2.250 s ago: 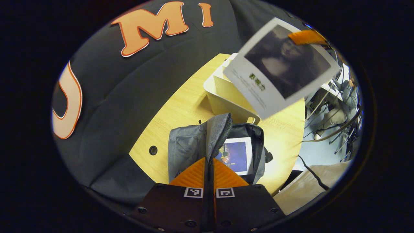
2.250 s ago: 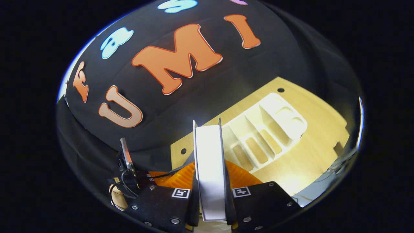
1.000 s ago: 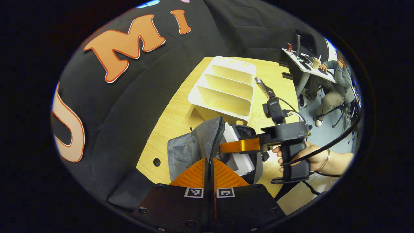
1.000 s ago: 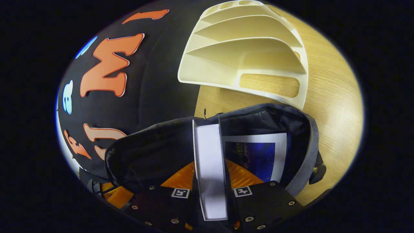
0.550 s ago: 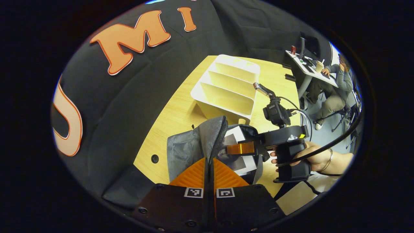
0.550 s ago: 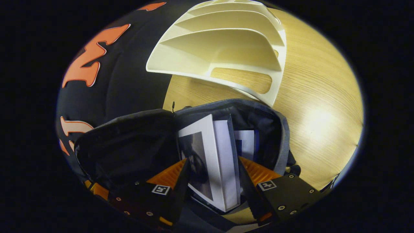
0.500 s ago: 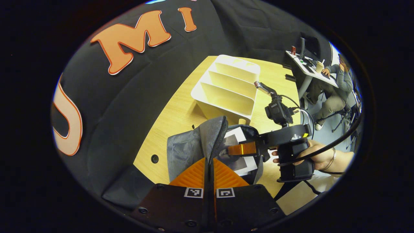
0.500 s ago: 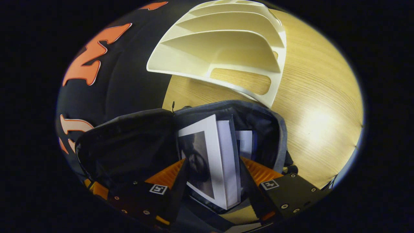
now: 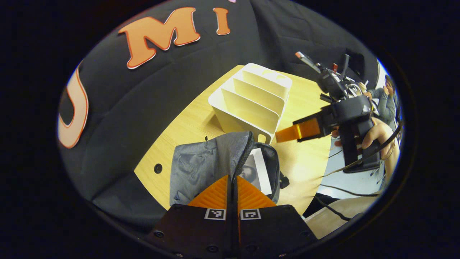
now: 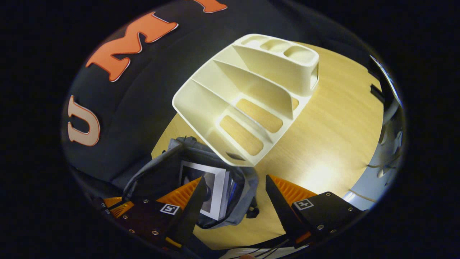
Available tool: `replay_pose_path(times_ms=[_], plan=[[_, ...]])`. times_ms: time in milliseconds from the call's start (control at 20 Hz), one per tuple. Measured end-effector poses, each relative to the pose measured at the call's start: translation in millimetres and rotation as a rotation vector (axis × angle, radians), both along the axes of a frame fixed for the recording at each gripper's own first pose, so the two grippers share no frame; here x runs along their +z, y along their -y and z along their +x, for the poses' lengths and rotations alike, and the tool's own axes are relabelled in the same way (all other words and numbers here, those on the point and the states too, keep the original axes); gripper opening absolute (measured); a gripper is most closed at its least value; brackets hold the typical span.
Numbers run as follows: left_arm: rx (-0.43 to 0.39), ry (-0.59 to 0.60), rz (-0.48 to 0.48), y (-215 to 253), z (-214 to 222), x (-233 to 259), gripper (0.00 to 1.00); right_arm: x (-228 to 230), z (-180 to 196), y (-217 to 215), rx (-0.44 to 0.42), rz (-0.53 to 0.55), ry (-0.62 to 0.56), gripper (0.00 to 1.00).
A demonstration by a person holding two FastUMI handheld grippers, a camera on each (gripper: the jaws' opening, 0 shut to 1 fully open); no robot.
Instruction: Open the schoolbag, grab two books from the bookshelf and put them into the schoolbag.
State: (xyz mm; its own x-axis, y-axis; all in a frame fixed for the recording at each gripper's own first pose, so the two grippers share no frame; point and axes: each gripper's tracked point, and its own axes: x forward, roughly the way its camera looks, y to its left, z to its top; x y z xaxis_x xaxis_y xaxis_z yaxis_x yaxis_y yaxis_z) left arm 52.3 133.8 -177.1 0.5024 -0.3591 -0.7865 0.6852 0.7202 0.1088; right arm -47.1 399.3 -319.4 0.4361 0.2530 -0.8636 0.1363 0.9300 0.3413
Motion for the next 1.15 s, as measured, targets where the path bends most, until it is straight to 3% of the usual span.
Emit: replay_pose_path(times_ms=[150, 300, 450, 550, 700, 800, 950, 1150], plan=[[0.126, -0.013, -0.055, 9, -9, -2, 0.01, 21, 24, 48, 0.131, -0.125, 0.065, 0.99], [0.261, -0.021, -0.117, 22, -18, -12, 0.02, 34, 43, 76, 0.246, -0.154, 0.081, 0.99], [0.409, -0.082, -0.216, 44, -33, -32, 0.13, 38, 63, 97, 0.332, -0.180, 0.093, 0.99], [0.499, -0.075, -0.253, 50, -45, -37, 0.30, 41, 75, 108, 0.383, -0.194, 0.107, 0.99], [0.601, -0.023, -0.282, 54, -44, -42, 0.87, 54, 88, 110, 0.438, -0.179, 0.150, 0.99], [0.667, 0.048, -0.317, 55, -35, -37, 0.89, 70, 99, 105, 0.465, -0.172, 0.219, 0.99], [0.759, 0.254, -0.365, 28, -12, -10, 0.91, 111, 123, 101, 0.477, -0.181, 0.389, 0.98], [0.771, 0.496, -0.438, 11, 0, 15, 0.92, 178, 141, 102, 0.441, -0.156, 0.596, 0.98]])
